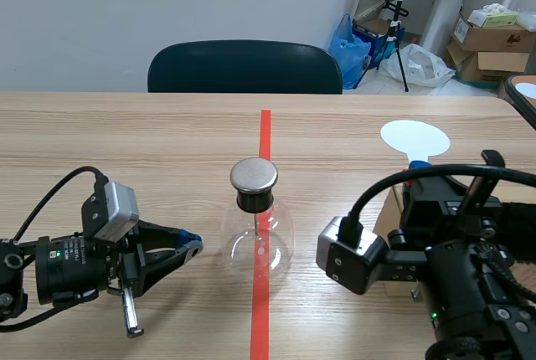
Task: Do the electroscope experiment
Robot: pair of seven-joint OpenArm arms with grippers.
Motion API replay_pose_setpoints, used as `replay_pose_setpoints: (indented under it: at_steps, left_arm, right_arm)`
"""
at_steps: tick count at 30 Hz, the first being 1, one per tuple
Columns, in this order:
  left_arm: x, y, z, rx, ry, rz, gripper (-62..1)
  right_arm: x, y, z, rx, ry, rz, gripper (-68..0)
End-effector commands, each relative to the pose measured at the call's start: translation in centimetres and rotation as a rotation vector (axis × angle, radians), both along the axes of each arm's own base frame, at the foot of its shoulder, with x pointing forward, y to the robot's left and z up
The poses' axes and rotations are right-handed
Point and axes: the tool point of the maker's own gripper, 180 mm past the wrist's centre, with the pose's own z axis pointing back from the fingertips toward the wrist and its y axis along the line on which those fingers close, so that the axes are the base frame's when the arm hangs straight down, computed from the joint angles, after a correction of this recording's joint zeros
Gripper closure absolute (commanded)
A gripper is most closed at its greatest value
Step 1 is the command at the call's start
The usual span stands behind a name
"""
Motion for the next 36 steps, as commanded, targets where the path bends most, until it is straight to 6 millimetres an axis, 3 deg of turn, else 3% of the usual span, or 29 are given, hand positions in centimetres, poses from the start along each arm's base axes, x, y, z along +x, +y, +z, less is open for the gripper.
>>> replay_pose_setpoints:
  at_steps: [1,15,19,21,26,31,36]
  left_arm:
    - [0.4,-0.2,0.9,-0.031,-0.02,0.002,-4.5]
    - [0.4,-0.2,1.0,-0.032,-0.02,0.001,-4.5]
    - [-0.1,0.1,1.1,-0.037,-0.024,-0.004,-4.5]
    - [-0.8,0.5,2.1,-0.059,-0.047,-0.017,-4.5]
    - [-3.1,1.9,4.8,-0.094,-0.08,-0.034,-4.5]
    - [-7.0,2.7,7.4,-0.082,-0.094,-0.11,-4.5]
    - [-11.1,2.5,10.2,-0.084,-0.065,-0.21,-4.5]
  right_arm:
    - [0.2,-0.2,0.5,-0.009,-0.021,0.005,-1.7]
    - [-3.2,-0.1,1.3,0.03,-0.058,0.024,-1.7]
    - [-4.7,-0.5,2.5,0.029,-0.136,0.051,-1.7]
    - [-5.4,-0.3,3.1,0.014,-0.171,0.084,-1.7]
    - [-6.2,-0.6,2.4,-0.041,-0.137,0.141,-1.7]
    - [-6.5,-1.8,2.0,-0.013,-0.123,0.135,-1.7]
    - [-7.4,-2.7,0.0,-0.025,-0.065,0.142,-1.7]
